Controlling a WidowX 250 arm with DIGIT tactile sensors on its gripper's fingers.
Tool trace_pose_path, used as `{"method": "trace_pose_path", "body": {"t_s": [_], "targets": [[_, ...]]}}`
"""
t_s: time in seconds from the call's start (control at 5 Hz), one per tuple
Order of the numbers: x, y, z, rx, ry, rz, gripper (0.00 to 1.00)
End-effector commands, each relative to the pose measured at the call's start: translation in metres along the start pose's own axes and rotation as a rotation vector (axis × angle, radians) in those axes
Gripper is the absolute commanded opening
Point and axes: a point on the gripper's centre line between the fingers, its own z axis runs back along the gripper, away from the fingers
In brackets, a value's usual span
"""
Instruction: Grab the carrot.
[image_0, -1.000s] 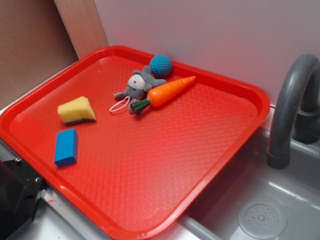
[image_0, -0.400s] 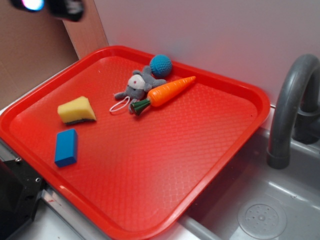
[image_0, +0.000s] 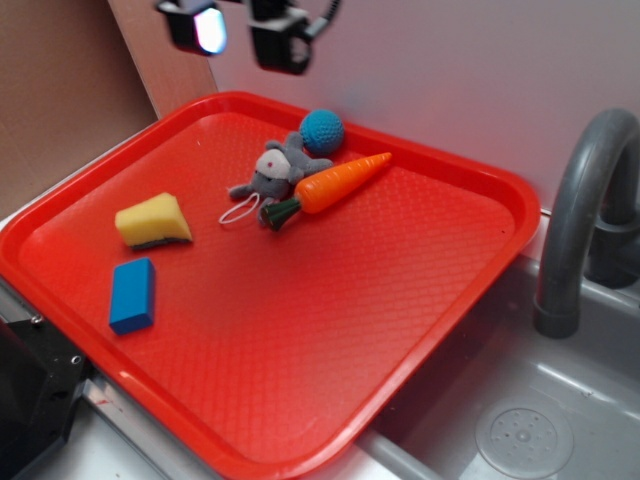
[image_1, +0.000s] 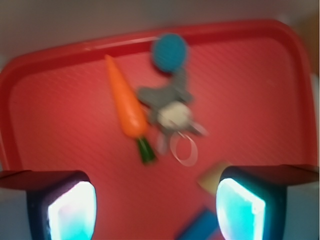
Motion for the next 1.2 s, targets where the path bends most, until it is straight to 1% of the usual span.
{"method": "trace_pose_path", "body": {"t_s": [0.0, 0.2, 0.4, 0.6, 0.8, 1.0], "targets": [[0.036, -0.017, -0.076, 0.137, 0.016, -0.097, 1.00], [0.036, -0.023, -0.105, 0.138, 0.049, -0.134, 1.00], [0.033, -0.040, -0.109, 0.073, 0.053, -0.175, 1.00], [0.032, -0.050, -0.112, 0.068, 0.034, -0.221, 1.00], [0.023, -0.053, -0.121, 0.076, 0.036, -0.239, 0.00], [0.013, -0.051, -0.125, 0.108, 0.029, -0.234, 0.00]]}}
